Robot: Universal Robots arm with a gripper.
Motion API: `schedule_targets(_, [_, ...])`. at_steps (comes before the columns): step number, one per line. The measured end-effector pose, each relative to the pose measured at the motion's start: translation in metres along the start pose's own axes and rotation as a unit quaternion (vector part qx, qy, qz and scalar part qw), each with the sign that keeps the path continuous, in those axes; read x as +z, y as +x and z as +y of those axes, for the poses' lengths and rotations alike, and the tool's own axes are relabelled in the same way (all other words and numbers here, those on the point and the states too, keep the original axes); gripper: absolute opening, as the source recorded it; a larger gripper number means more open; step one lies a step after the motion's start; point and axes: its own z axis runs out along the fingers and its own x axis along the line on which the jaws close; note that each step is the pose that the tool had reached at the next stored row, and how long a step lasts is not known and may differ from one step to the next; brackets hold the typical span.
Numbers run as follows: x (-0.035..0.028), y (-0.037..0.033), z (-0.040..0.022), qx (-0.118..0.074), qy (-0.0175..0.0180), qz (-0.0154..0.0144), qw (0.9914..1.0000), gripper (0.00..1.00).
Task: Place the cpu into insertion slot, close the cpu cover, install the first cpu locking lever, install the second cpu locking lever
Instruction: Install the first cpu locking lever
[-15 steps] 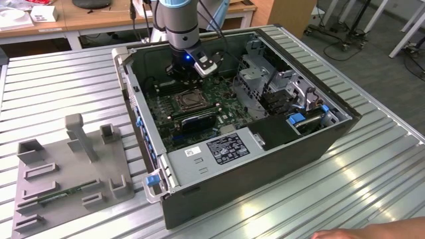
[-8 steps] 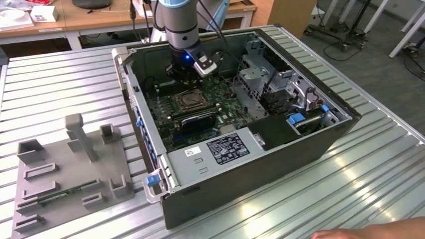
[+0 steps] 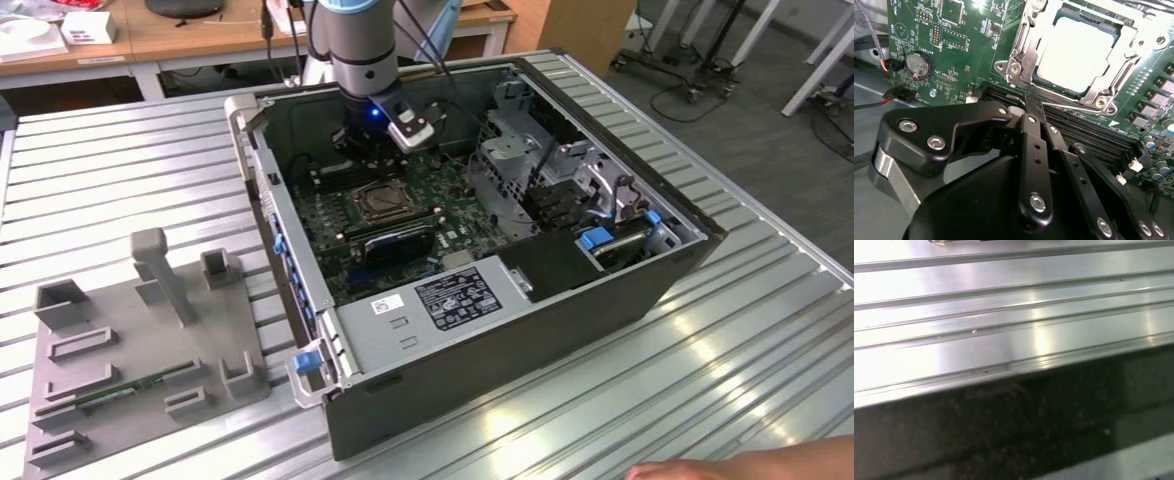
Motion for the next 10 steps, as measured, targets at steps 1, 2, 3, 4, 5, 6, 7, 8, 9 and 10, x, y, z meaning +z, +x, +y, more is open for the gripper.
schedule_targets(1, [0.0, 0.0001, 0.0005, 0.0, 0.0, 0.0, 1.0, 0.11])
schedule_targets(2, [0.0, 0.0003, 0.001, 0.0, 0.0, 0.0, 1.0, 0.11])
schedule_targets(3, [0.0, 0.0005, 0.0016, 0.0, 0.0, 0.0, 1.0, 0.11])
schedule_targets(4, [-0.0001, 0.0006, 0.0019, 0.0, 0.0001, 0.0, 1.0, 0.11])
schedule_targets(5, [-0.0001, 0.0007, 0.002, 0.0, 0.0001, 0.0, 1.0, 0.11])
schedule_targets(6, [-0.0001, 0.0007, 0.002, 0.0, 0.0001, 0.0, 1.0, 0.11])
schedule_targets(7, [-0.0001, 0.0007, 0.002, 0.0, 0.0001, 0.0, 1.0, 0.11])
schedule_targets(8, [-0.0001, 0.0007, 0.002, 0.0, 0.0, 0.0, 1.0, 0.11])
schedule_targets(9, [-0.0001, 0.0007, 0.002, 0.0, 0.0, 0.0, 1.0, 0.11])
schedule_targets(10, [-0.0001, 0.0009, 0.002, 0.0, 0.0, -0.0001, 1.0, 0.11])
